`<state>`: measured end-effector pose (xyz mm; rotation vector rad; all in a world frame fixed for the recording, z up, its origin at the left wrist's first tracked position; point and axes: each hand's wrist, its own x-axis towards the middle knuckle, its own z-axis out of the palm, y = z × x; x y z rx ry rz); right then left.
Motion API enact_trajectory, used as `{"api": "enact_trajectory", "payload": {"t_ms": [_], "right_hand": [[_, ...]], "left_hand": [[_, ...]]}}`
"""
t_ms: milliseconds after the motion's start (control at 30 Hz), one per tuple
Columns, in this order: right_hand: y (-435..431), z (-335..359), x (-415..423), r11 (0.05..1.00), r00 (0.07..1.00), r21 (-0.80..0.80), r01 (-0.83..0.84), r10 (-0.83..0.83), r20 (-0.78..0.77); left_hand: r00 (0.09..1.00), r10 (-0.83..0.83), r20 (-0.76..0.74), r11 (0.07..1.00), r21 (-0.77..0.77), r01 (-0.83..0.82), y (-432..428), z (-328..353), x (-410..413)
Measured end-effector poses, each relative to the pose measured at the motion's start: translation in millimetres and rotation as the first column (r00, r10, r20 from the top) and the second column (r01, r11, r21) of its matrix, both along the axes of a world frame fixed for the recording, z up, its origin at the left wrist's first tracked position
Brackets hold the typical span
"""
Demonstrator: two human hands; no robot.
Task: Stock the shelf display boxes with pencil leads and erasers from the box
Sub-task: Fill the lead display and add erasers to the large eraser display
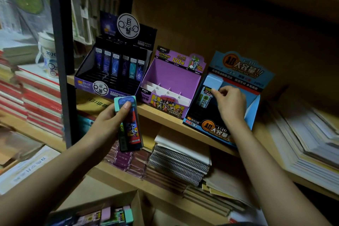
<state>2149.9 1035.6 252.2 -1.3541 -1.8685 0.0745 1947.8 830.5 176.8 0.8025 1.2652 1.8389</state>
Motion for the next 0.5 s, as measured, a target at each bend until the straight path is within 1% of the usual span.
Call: {"api": "enact_trajectory", "payload": {"t_ms": [67,100,133,200,233,267,300,333,367,400,433,467,500], "right_hand": [[-7,2,-1,0.994,0.99,0.05,0.099,-0.104,0.095],[-13,3,-3,0.99,0.987,0.089,0.107,-0.117,0.111],[-22,4,-7,0.989,0.99,0.125,0.081,-0.094,0.106],[-46,5,-17,0.984,0.998,0.173,-0.046,0.036,0.059],[-59,4,-23,0.976,0.99,0.166,-0.14,0.139,0.018],[-73,3,-30,0.957,0.963,0.123,-0.262,0.268,-0.037],[-86,2,-38,0.916,0.91,0.032,-0.401,0.402,-0.101],[-98,0,-45,0.84,0.84,-0.098,-0.534,0.515,-0.17],[-110,-3,-52,0.735,0.77,-0.231,-0.637,0.59,-0.245],[-119,-7,-58,0.631,0.713,-0.332,-0.701,0.627,-0.314],[-125,-11,-63,0.554,0.675,-0.391,-0.736,0.644,-0.359],[-130,-15,-69,0.511,0.656,-0.419,-0.751,0.653,-0.379],[-134,-18,-74,0.494,0.648,-0.43,-0.756,0.656,-0.386]], "left_hand": [[1.0,-0.004,-0.008,1.0,0.002,0.004,-2,1,1],[1.0,-0.006,-0.014,1.0,0.003,0.006,-3,1,2],[1.0,-0.007,-0.016,1.0,0.007,0.007,-3,2,3],[1.0,-0.008,-0.013,1.0,0.015,0.009,-5,4,5],[1.0,-0.009,-0.017,1.0,0.017,0.01,-5,5,7],[1.0,-0.012,-0.024,1.0,0.017,0.013,-6,6,8],[0.999,-0.016,-0.029,1.0,0.017,0.017,-7,6,9],[0.999,-0.019,-0.031,1.0,0.017,0.019,-7,7,10],[0.999,-0.017,-0.032,1.0,0.02,0.018,-8,7,11],[0.999,-0.013,-0.033,1.0,0.022,0.014,-9,7,12],[0.999,-0.009,-0.031,1.0,0.024,0.01,-9,8,12],[1.0,-0.007,-0.028,1.0,0.027,0.008,-10,9,13],[1.0,-0.005,-0.025,1.0,0.027,0.006,-11,11,13]]}}
